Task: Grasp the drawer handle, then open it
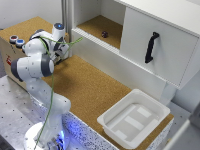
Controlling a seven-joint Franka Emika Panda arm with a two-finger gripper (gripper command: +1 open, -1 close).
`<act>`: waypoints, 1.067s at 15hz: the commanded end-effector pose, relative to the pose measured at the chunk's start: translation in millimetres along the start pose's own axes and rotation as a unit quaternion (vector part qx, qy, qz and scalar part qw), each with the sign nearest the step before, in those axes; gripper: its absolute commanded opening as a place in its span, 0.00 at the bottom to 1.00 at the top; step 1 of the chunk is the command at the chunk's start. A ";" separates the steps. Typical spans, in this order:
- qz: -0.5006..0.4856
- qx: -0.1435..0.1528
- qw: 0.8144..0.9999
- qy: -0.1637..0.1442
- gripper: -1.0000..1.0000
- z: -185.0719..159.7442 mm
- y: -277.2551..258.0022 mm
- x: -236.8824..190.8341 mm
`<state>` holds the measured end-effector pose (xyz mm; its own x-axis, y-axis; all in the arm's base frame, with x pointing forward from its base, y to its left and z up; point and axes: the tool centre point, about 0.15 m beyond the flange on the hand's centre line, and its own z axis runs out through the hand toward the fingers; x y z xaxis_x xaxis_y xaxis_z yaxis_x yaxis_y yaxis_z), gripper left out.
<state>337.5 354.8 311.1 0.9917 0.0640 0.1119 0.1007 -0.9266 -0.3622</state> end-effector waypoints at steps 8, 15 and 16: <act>0.006 0.060 0.998 -0.011 0.00 18.9 3.8 0.1; 0.003 0.063 0.998 -0.007 0.00 16.9 5.0 -4.6; 0.003 0.063 0.998 -0.006 0.00 16.0 6.5 -5.3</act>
<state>339.1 358.9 303.4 0.9953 0.0497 0.0832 0.0785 -0.9167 -0.3918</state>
